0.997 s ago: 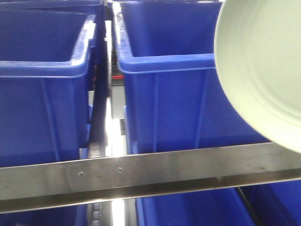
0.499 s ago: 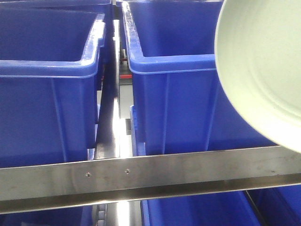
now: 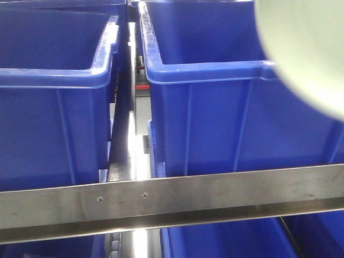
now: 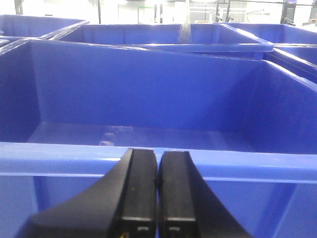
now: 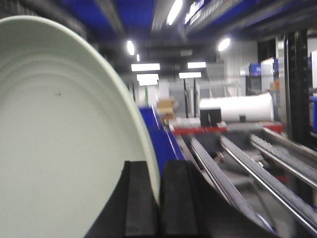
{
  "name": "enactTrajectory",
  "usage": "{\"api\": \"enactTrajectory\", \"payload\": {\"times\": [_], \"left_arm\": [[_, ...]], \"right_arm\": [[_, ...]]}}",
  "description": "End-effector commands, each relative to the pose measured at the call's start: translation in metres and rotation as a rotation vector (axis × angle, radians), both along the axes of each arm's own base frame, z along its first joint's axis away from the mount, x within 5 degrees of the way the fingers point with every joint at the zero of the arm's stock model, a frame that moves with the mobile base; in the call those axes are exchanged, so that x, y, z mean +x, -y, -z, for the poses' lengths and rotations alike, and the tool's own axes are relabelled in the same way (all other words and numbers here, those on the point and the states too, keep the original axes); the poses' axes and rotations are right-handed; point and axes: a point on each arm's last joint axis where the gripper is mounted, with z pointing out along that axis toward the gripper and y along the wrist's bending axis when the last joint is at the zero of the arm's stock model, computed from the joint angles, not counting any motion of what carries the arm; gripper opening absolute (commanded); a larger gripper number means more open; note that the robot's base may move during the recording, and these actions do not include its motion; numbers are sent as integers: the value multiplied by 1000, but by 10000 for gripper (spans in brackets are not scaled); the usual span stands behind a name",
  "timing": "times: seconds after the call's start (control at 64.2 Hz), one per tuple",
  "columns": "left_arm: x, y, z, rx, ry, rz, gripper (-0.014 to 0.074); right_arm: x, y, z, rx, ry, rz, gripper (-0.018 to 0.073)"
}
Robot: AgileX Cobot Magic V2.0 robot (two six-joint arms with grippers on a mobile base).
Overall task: Place green plate on second shelf with right arm
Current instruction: 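Move the held plate over a blue bin on the shelf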
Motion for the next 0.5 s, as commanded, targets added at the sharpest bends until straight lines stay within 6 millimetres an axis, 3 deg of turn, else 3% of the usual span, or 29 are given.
{"api": "enactTrajectory", "payload": {"times": [0.0, 0.296, 0.483], "left_arm": [[1, 0, 7, -11, 43, 4, 130], [1, 0, 7, -11, 43, 4, 130], [1, 0, 7, -11, 43, 4, 130]], "right_arm": [[-14, 3, -38, 136, 226, -46, 54], [-2, -1, -75, 149, 34, -84, 54], [35, -3, -102, 149, -57, -73, 54]]}}
